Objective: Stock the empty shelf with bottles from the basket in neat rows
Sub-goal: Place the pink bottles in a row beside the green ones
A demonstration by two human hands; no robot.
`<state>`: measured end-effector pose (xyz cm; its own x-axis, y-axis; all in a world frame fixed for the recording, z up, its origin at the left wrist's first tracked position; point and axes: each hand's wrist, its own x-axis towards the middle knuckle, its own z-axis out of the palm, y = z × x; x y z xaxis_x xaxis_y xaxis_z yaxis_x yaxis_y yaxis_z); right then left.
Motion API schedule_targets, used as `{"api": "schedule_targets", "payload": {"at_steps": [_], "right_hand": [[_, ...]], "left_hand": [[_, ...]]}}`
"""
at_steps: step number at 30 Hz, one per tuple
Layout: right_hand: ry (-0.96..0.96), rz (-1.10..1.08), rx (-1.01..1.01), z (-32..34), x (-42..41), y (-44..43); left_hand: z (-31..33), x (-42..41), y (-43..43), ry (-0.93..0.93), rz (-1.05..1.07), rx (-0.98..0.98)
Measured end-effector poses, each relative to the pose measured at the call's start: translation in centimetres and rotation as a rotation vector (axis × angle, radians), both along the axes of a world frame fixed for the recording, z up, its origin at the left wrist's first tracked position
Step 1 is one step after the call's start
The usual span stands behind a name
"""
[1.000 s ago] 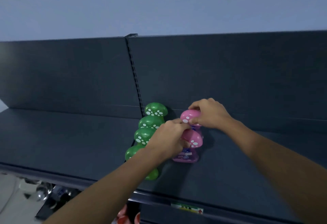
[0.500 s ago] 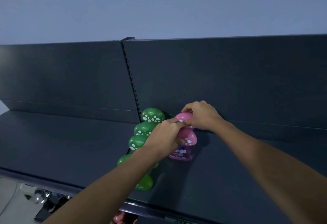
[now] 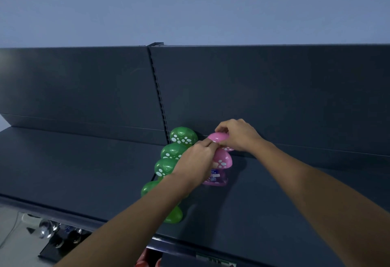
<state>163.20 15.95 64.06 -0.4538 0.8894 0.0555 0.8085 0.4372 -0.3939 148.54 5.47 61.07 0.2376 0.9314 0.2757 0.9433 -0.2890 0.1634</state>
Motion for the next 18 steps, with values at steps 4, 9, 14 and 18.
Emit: {"api": "schedule_targets", "payload": {"at_steps": [4,9,14,18], "right_hand": [[-0.008,-0.018,0.023,0.8,0.2,-0.1],[0.022,-0.047,0.054,1.8,0.3,-1.6],[-0.001,-0.067,0.077,2.7,0.6,-5.2],[-0.005,-0.106,0.093,3.5,0.3,-9.2]], "left_hand": [[0.3,-0.1,0.0,-0.024,0.040,-0.018],[1.2,-1.2,-0.5,-0.083,0.068,-0.034],[2.5,-2.6,-2.4,-0.161,0.081,-0.016],[3.6,-3.7,-5.1,-0.213,0.053,0.027]]}}
